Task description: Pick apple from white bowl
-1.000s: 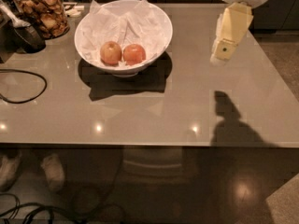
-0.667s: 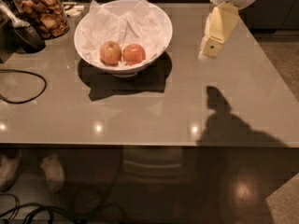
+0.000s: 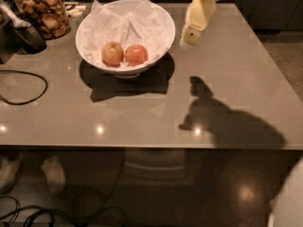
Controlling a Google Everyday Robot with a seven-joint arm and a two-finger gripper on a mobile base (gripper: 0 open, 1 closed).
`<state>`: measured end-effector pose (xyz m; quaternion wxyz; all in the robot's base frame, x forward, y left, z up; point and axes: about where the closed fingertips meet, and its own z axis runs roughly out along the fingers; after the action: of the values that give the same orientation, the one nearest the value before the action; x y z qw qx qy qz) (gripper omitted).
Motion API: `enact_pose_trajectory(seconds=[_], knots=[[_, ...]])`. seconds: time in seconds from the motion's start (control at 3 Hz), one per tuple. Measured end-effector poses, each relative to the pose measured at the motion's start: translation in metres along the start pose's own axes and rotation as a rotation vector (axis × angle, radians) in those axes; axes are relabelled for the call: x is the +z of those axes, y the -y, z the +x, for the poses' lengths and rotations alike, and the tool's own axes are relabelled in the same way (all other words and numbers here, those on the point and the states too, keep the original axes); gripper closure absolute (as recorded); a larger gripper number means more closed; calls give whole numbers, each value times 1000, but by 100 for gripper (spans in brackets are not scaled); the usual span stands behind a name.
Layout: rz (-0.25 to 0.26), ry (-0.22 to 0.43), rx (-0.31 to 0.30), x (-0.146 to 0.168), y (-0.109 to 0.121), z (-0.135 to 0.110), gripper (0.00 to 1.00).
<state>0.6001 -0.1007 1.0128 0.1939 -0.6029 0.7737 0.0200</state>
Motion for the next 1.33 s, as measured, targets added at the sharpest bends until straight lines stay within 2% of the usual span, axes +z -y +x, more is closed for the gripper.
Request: enact_pose_trajectory(seconds=[0.33, 0.67, 1.33], knots=[[-17, 25, -15, 9, 11, -16, 4], [-29, 38, -33, 17, 17, -29, 10], [-48, 39, -77, 37, 24, -56, 21]])
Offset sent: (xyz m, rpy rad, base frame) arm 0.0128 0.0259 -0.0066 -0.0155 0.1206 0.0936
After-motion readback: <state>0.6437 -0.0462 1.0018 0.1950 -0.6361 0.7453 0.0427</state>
